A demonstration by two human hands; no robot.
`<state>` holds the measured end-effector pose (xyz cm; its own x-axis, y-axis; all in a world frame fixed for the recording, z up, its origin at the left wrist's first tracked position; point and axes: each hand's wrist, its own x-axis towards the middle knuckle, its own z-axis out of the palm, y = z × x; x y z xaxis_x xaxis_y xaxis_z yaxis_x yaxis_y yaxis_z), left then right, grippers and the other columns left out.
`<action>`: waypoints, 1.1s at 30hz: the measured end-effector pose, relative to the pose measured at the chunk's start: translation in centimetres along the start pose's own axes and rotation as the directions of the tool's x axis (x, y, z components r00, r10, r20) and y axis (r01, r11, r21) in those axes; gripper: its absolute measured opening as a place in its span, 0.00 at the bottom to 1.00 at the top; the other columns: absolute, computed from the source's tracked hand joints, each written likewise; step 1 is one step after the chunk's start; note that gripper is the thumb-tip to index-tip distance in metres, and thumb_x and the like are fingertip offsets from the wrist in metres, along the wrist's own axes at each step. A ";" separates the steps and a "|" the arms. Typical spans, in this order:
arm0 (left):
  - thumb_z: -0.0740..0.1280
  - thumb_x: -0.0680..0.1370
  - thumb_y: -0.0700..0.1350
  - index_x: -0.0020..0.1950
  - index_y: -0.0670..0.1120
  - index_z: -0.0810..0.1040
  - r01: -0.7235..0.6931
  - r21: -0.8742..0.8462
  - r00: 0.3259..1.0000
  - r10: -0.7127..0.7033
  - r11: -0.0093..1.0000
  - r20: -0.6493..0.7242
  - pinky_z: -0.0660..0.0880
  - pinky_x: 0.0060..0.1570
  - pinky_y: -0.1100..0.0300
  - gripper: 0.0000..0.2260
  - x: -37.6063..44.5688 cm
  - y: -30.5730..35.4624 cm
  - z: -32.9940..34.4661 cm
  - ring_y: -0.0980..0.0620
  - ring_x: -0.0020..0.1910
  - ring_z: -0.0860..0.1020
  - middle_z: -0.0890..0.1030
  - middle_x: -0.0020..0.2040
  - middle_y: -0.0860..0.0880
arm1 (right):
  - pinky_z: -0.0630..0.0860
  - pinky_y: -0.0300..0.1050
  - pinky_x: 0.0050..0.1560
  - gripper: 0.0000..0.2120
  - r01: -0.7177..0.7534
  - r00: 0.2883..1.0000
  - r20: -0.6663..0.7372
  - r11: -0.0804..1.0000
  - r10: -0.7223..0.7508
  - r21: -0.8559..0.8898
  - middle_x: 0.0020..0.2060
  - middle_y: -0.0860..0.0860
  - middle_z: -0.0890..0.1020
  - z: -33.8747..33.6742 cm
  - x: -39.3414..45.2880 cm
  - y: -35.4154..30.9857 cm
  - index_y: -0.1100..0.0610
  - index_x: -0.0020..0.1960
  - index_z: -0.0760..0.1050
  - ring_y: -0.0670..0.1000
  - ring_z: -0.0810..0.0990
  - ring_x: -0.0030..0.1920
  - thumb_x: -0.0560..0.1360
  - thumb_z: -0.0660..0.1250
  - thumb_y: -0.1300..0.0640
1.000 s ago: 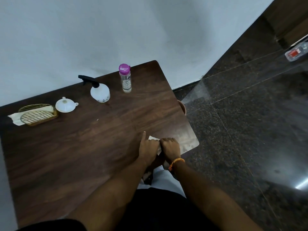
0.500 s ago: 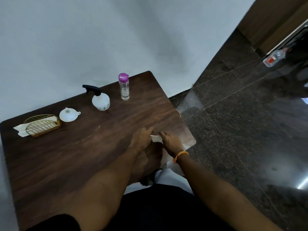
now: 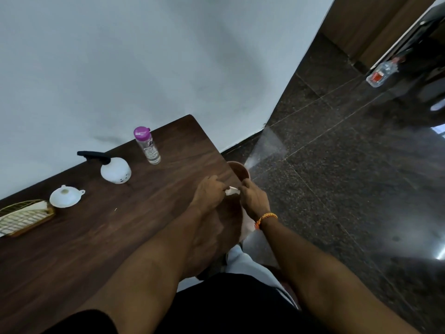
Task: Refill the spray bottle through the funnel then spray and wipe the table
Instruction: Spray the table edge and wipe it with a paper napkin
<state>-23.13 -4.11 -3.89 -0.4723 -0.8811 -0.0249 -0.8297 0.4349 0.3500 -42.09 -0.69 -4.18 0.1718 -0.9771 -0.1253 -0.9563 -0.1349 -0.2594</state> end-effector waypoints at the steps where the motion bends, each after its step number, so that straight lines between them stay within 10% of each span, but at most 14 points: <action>1: 0.67 0.80 0.48 0.59 0.52 0.87 0.004 0.031 1.000 -0.003 1.000 -0.013 0.71 0.52 0.51 0.12 1.4 0.4 0.1 0.46 0.51 0.78 0.85 0.49 0.48 | 0.82 0.55 0.40 0.11 -0.013 1.000 0.008 1.000 0.013 0.016 0.54 0.54 0.78 -0.2 1.0 1.0 0.57 0.61 0.80 0.57 0.81 0.46 0.82 0.65 0.56; 33: 0.59 0.84 0.54 0.79 0.49 0.70 0.296 0.233 0.812 -0.373 0.926 0.449 0.62 0.73 0.37 0.23 25.3 2.0 9.4 0.41 0.77 0.66 0.70 0.79 0.45 | 0.83 0.57 0.53 0.21 0.040 0.931 0.361 0.998 -0.056 0.050 0.73 0.56 0.74 2.7 21.9 17.6 0.59 0.71 0.74 0.60 0.84 0.58 0.79 0.70 0.56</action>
<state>-39.56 -23.75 -12.66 -0.2080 -0.7943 -0.5708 -0.9777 0.1854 0.0983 -54.51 -23.98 -14.03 0.2985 -0.8429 -0.4478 -0.9356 -0.1656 -0.3119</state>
